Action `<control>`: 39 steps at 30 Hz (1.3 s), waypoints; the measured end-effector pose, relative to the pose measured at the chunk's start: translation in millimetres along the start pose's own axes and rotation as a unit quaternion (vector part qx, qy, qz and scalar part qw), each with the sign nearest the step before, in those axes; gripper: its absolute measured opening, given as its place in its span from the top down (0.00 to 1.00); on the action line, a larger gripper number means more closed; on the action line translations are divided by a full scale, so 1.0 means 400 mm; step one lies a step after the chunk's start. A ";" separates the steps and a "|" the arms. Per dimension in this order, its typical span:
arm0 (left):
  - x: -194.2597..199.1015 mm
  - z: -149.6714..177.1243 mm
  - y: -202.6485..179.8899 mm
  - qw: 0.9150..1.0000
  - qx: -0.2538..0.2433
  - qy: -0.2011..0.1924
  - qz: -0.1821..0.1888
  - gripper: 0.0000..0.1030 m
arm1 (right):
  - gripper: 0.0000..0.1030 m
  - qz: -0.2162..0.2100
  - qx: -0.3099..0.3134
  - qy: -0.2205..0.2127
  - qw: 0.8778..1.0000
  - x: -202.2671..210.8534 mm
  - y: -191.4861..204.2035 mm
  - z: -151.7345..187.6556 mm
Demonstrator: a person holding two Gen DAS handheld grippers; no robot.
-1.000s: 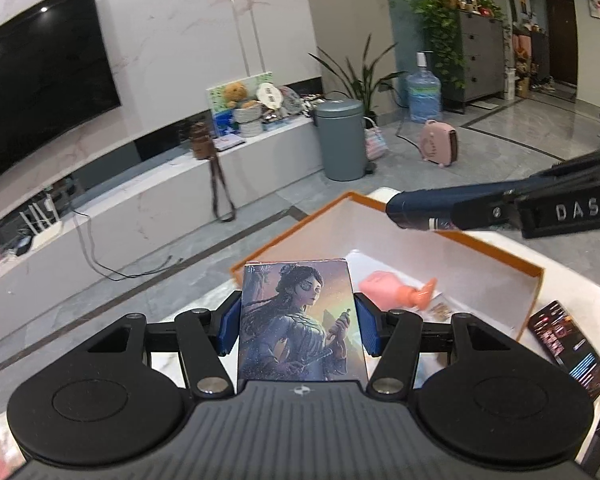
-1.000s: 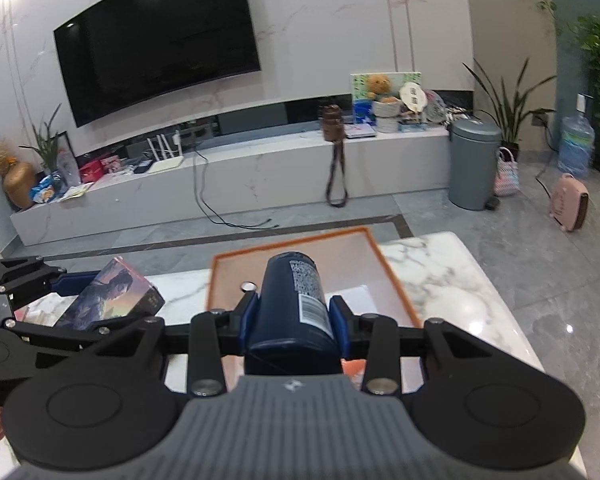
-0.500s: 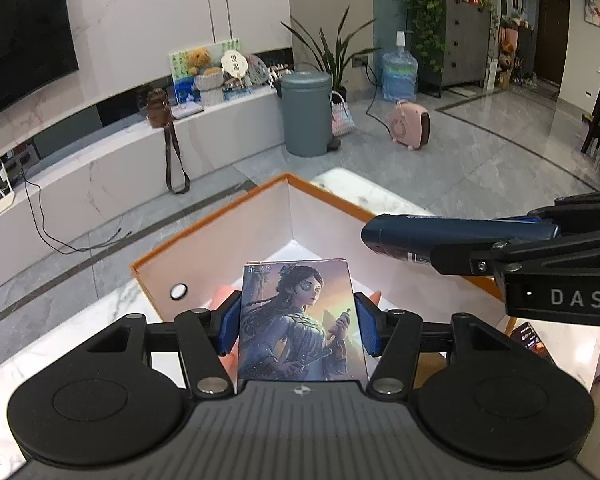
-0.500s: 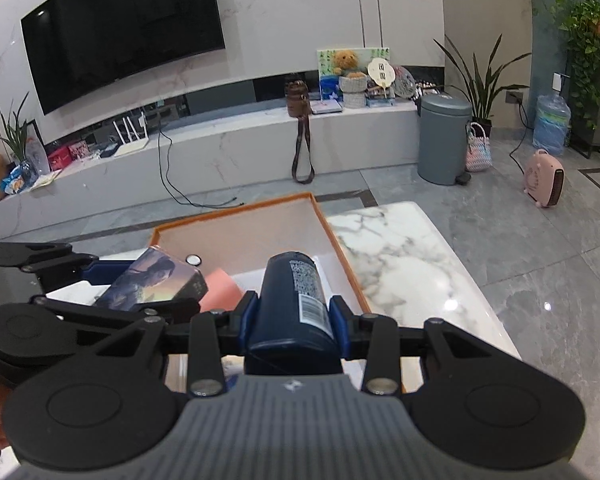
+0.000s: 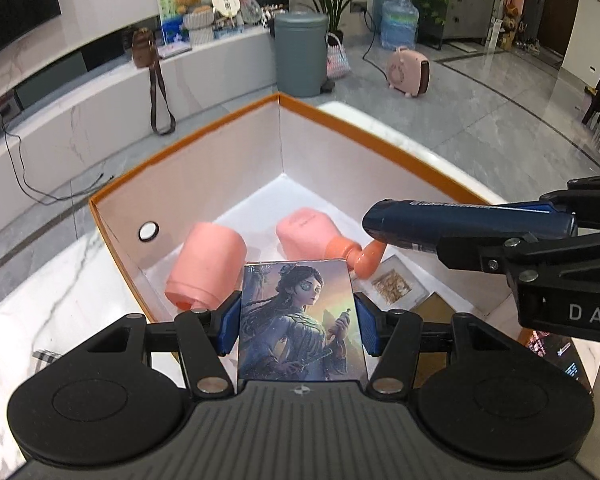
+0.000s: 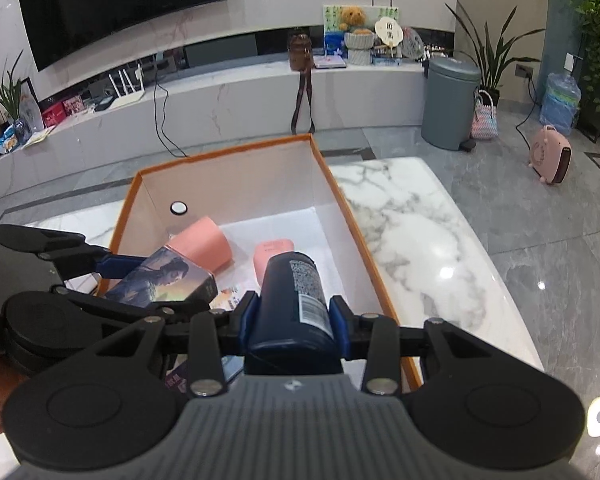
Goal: Organize rigid objects
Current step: 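Lower the book box with the left tool while the right tool lowers the spray can, then open both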
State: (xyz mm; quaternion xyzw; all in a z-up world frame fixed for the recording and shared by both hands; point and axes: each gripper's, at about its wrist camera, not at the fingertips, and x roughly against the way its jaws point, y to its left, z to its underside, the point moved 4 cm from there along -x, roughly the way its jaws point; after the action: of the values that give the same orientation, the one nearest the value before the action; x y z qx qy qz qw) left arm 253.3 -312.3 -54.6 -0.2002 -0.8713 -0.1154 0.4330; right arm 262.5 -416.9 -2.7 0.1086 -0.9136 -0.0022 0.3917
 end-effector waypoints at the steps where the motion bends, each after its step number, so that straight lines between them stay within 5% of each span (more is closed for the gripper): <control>1: -0.005 0.001 0.001 1.000 0.000 0.004 0.000 0.36 | 0.61 0.000 0.000 0.004 1.000 -0.006 0.000 0.001; 14: -0.053 0.000 -0.008 0.999 -0.016 0.033 -0.006 0.36 | 0.62 0.005 0.009 0.032 0.999 -0.060 0.016 0.009; 28: -0.093 -0.019 -0.014 0.994 -0.070 0.055 -0.060 0.36 | 0.62 0.018 0.010 0.059 0.998 -0.142 0.026 -0.004; 39: -0.122 -0.020 -0.017 0.993 -0.062 0.079 -0.056 0.36 | 0.63 0.028 0.002 0.065 0.997 -0.184 0.016 -0.002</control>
State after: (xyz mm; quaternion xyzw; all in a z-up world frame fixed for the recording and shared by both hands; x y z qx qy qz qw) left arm 282.4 -333.5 -89.1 -0.1681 -0.8353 -0.2091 0.4799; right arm 311.0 -395.8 -54.3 0.0838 -0.8888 0.0175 0.4503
